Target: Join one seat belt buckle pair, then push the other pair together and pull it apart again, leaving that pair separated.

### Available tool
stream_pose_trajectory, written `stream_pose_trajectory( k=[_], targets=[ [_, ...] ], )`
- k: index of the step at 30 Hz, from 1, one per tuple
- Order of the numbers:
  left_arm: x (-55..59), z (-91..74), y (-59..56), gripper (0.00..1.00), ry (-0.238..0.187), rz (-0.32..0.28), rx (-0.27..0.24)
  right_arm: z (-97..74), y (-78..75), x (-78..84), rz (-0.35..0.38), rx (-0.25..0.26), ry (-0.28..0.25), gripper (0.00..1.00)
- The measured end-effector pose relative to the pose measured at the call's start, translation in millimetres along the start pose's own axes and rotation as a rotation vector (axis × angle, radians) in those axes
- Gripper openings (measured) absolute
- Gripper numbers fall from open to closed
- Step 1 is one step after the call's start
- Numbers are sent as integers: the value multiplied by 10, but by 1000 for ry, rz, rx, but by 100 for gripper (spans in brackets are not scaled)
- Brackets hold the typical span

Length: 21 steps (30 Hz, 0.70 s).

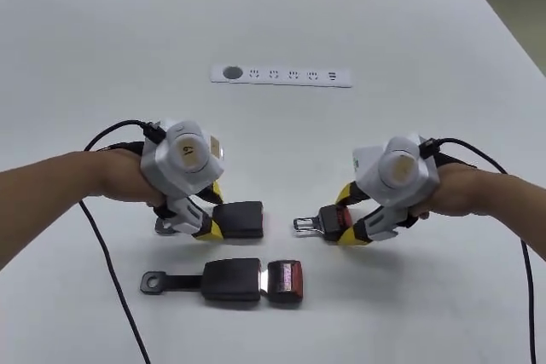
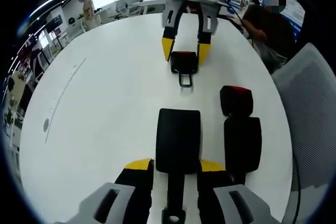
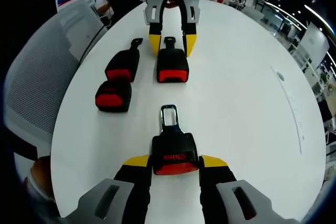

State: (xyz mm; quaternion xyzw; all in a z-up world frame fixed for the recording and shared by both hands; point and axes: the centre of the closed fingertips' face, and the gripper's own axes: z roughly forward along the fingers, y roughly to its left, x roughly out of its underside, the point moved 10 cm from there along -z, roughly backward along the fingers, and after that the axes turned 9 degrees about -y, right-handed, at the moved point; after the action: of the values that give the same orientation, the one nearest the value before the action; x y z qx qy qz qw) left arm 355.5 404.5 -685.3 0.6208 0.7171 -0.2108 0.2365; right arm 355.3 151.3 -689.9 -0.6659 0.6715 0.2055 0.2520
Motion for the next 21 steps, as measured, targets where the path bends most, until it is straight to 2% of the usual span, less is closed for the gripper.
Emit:
stream_pose_trajectory(
  k=[4, 21],
  targets=[
    [34, 31, -6, 32, 9, 11, 9, 6, -6, 2, -2, -2, 2, 32],
    [40, 37, -3, 31, 8, 18, 23, 10, -1, -20, -5, -4, 19, 31]
  ],
)
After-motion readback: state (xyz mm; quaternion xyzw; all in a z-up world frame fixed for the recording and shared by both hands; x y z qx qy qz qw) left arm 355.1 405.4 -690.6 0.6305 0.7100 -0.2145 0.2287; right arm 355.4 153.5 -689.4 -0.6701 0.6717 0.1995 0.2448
